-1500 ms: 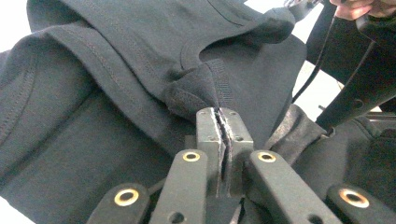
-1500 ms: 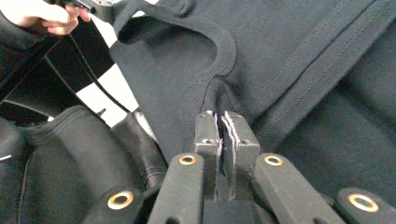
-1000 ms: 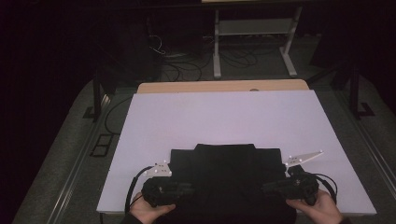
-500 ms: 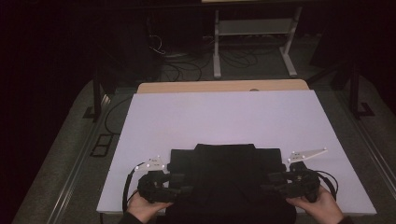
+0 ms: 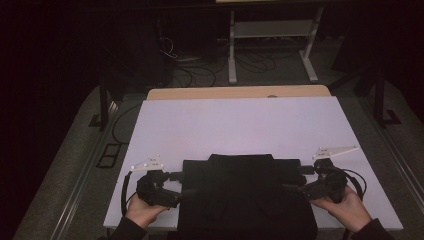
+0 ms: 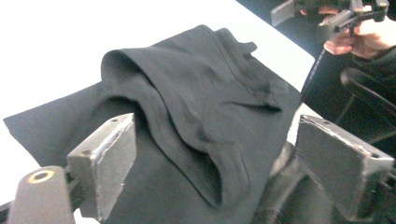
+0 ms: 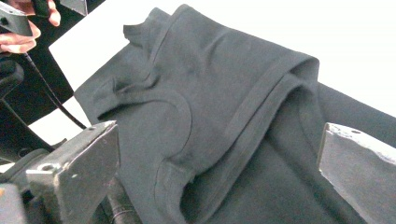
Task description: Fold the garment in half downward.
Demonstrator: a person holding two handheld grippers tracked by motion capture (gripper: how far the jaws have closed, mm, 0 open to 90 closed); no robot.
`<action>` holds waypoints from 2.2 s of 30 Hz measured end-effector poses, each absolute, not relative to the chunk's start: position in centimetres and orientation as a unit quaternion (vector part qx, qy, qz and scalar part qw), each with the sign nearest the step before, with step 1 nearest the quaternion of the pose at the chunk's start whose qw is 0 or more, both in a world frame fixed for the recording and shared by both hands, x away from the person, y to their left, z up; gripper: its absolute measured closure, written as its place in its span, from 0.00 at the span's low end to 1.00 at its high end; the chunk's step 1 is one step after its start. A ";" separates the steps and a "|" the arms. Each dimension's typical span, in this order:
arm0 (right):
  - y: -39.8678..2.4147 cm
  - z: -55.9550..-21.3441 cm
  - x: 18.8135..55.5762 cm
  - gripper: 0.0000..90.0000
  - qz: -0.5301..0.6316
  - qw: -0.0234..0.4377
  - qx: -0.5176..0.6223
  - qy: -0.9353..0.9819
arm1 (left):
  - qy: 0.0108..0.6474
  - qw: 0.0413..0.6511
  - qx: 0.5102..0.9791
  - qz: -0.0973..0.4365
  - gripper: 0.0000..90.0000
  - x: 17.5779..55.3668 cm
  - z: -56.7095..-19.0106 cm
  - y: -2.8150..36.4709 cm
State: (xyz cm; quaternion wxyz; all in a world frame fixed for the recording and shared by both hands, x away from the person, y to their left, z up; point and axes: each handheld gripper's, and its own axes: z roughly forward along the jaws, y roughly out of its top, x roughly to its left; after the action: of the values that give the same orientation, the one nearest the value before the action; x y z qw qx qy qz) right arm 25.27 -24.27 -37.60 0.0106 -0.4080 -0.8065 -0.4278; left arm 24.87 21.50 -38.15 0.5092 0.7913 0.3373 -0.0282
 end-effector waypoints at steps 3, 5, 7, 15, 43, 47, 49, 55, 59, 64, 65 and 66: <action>-24.2 -37.2 25.5 0.00 -0.428 0.002 -0.410 -0.805 | 0.335 0.515 0.789 -0.018 0.01 25.2 -37.9 21.6; -24.2 -36.8 25.9 0.00 -0.430 -0.001 -0.404 -0.807 | 0.334 0.522 0.785 -0.004 0.00 25.7 -37.7 21.7; -24.2 -36.5 26.2 0.00 -0.430 -0.004 -0.402 -0.808 | 0.334 0.524 0.784 0.004 0.00 26.1 -37.5 21.7; -24.4 -36.5 27.4 0.00 -0.429 -0.006 -0.399 -0.810 | 0.328 0.520 0.789 0.013 0.00 27.5 -37.0 21.3; -26.1 -37.8 30.3 0.00 -0.441 -0.019 -0.391 -0.808 | 0.336 0.500 0.798 0.019 0.00 31.0 -37.8 21.2; -26.1 -38.0 30.7 0.00 -0.436 -0.022 -0.392 -0.810 | 0.337 0.498 0.798 0.020 0.00 31.7 -38.3 21.2; -26.2 -38.3 31.0 0.00 -0.434 -0.025 -0.391 -0.812 | 0.341 0.501 0.795 0.021 0.00 32.0 -38.5 21.3; -26.7 -39.0 31.8 0.00 -0.433 -0.023 -0.399 -0.808 | 0.351 0.503 0.790 0.015 0.00 32.7 -39.2 21.7; -27.1 -39.6 32.1 0.00 -0.427 -0.018 -0.408 -0.807 | 0.359 0.500 0.788 0.017 0.00 33.0 -39.8 22.0; -27.5 -40.4 32.6 0.00 -0.415 -0.013 -0.414 -0.810 | 0.355 0.491 0.796 0.010 0.00 33.7 -40.6 22.4; -27.5 -40.5 32.7 0.00 -0.413 -0.013 -0.415 -0.811 | 0.357 0.488 0.797 0.008 0.00 33.8 -40.8 22.4; -27.6 -40.7 32.7 0.00 -0.410 -0.013 -0.416 -0.811 | 0.358 0.485 0.798 0.008 0.00 33.9 -41.0 22.4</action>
State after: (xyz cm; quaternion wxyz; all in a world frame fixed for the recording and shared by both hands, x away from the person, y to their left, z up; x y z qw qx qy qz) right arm 32.74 -27.56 -40.67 -0.0129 -0.4164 -0.8112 -0.4104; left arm 33.86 22.45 -40.95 0.4848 0.7981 0.3577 0.0077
